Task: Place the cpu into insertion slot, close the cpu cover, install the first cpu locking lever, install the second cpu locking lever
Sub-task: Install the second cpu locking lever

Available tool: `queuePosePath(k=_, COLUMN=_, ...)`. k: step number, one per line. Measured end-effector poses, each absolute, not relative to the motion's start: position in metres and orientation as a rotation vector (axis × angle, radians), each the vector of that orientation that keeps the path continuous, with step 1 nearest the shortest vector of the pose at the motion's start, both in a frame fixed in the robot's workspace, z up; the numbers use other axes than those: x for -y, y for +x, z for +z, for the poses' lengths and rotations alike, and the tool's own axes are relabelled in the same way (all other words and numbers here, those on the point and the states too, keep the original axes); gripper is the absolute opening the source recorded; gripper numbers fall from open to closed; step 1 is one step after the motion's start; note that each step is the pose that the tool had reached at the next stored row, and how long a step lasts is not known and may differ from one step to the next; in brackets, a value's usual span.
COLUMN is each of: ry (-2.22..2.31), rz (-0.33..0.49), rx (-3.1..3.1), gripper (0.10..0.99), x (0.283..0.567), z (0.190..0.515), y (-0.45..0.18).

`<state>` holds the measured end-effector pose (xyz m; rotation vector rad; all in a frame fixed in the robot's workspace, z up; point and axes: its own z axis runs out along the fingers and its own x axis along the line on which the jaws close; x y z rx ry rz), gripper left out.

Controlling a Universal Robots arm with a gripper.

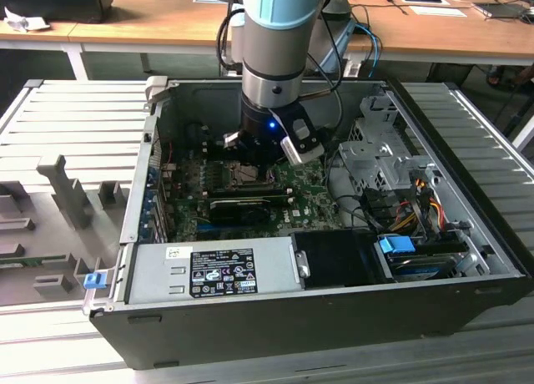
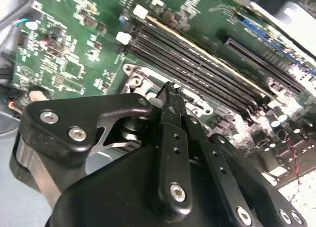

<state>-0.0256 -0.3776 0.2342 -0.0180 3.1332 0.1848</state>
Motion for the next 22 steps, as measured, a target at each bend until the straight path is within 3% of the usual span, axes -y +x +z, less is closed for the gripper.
queuePosePath(k=22, ry=-0.181, rz=0.235, rx=-3.132, gripper=0.106, x=0.383, z=0.217, y=-0.065)
